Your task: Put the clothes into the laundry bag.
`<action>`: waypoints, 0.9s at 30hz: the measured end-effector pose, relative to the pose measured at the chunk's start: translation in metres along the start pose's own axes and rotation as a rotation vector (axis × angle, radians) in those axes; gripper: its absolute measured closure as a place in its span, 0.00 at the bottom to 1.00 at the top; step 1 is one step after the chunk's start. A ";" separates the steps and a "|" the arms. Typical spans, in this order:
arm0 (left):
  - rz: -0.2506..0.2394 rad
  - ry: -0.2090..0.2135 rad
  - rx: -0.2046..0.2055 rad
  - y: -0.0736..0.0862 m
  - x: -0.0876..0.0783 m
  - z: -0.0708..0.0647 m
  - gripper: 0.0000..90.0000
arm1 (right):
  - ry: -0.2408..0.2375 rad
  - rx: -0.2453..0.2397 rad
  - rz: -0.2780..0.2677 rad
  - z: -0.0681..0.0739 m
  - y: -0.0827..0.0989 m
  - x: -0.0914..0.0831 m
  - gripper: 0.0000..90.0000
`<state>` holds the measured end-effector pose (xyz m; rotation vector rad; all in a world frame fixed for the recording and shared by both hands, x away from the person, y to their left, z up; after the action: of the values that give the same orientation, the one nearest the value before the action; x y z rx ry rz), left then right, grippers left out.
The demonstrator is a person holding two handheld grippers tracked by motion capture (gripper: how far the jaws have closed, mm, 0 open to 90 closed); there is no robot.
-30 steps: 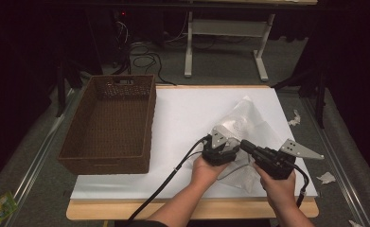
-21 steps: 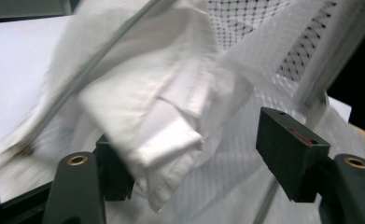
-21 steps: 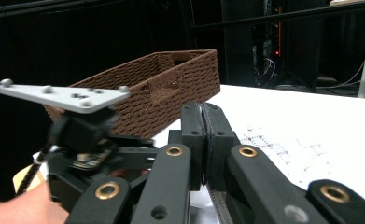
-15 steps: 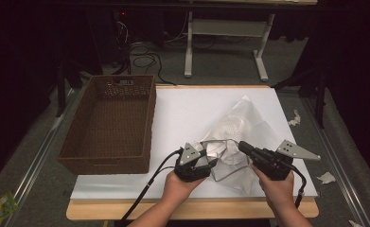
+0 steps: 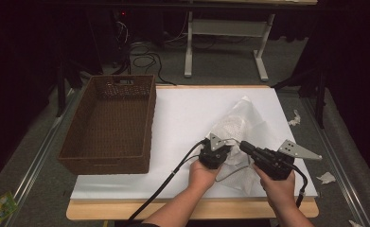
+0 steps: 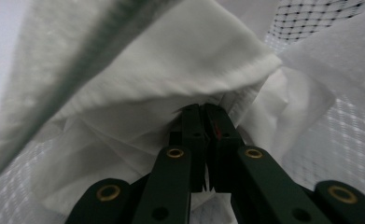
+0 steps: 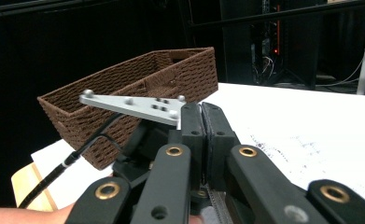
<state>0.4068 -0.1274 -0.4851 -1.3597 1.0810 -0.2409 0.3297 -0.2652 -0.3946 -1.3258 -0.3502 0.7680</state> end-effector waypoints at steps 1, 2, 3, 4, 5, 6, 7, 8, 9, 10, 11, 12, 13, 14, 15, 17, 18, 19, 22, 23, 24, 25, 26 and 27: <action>0.006 0.008 0.004 0.000 -0.002 0.000 0.95 | -0.003 -0.001 0.001 -0.001 0.000 0.000 1.00; 0.011 0.008 0.020 0.001 -0.004 0.000 0.91 | 0.000 -0.002 0.002 -0.001 0.000 0.000 1.00; 0.015 0.018 0.036 0.002 -0.011 0.001 0.87 | -0.002 0.000 0.000 -0.002 0.000 -0.001 1.00; 0.017 0.031 0.046 0.003 -0.020 0.003 0.82 | 0.001 0.004 -0.001 -0.001 0.000 -0.001 1.00; 0.009 0.039 0.052 0.004 -0.029 0.005 0.76 | 0.001 -0.001 0.000 -0.001 0.000 -0.002 1.00; 0.000 0.038 0.057 0.006 -0.037 0.007 0.72 | 0.001 0.003 0.001 -0.001 0.000 -0.002 1.00; -0.016 0.028 0.068 0.010 -0.053 0.012 0.70 | 0.000 0.001 0.001 -0.001 0.001 -0.001 1.00; -0.017 0.014 0.073 0.013 -0.063 0.016 0.65 | 0.001 -0.004 0.006 0.000 0.001 0.000 1.00; -0.022 -0.001 0.077 0.015 -0.070 0.019 0.63 | 0.003 -0.004 0.011 0.002 0.002 0.001 1.00; -0.030 -0.021 0.082 0.017 -0.075 0.023 0.61 | -0.001 -0.014 0.014 0.002 0.002 0.001 1.00; -0.040 -0.050 0.082 0.019 -0.082 0.030 0.58 | 0.003 -0.018 0.014 0.003 0.002 0.002 1.00; -0.042 -0.078 0.082 0.019 -0.084 0.037 0.53 | 0.006 -0.019 0.019 0.004 0.002 0.002 1.00; -0.038 -0.100 0.070 0.018 -0.082 0.043 0.50 | 0.001 -0.023 0.018 0.004 0.002 0.003 1.00; -0.035 -0.114 0.048 0.015 -0.076 0.049 0.45 | 0.007 -0.017 0.018 0.004 0.002 0.003 1.00; -0.029 -0.122 0.045 0.013 -0.071 0.052 0.42 | 0.003 -0.018 0.019 0.004 0.003 0.005 1.00; -0.008 -0.133 0.057 0.006 -0.056 0.055 0.41 | 0.002 -0.017 0.024 0.005 0.004 0.006 1.00; 0.005 -0.139 0.075 0.002 -0.048 0.055 0.40 | 0.000 -0.021 0.030 0.006 0.005 0.006 1.00; 0.027 -0.139 0.090 -0.002 -0.039 0.055 0.43 | -0.002 -0.019 0.031 0.006 0.006 0.007 1.00; 0.068 -0.121 0.066 -0.004 -0.035 0.059 0.73 | -0.005 -0.010 0.034 0.005 0.008 0.005 1.00; 0.076 -0.117 0.064 -0.004 -0.040 0.060 0.79 | -0.005 -0.007 0.034 0.004 0.008 0.004 1.00; 0.080 -0.121 0.082 -0.003 -0.047 0.061 0.85 | -0.009 -0.005 0.034 0.003 0.008 0.003 1.00; 0.082 -0.127 0.110 -0.002 -0.058 0.061 0.90 | -0.004 0.000 0.040 0.002 0.009 0.002 1.00; 0.083 -0.128 0.118 -0.001 -0.065 0.061 0.92 | -0.007 -0.002 0.045 0.000 0.011 0.002 0.99; 0.085 -0.123 0.128 0.000 -0.075 0.060 0.93 | -0.010 0.005 0.050 0.000 0.011 0.002 0.99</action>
<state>0.4106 -0.0349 -0.4586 -1.1960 1.0010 -0.1595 0.3278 -0.2632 -0.4059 -1.3306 -0.3241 0.8167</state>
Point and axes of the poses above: each handheld gripper's, and its own axes: x roughly forward along the jaws, y roughly out of its underside, z roughly to its left, the point moved 4 cm from there along x, roughly forward along the jaws, and after that the axes turned 1 degree about z, right-handed, at the moved point
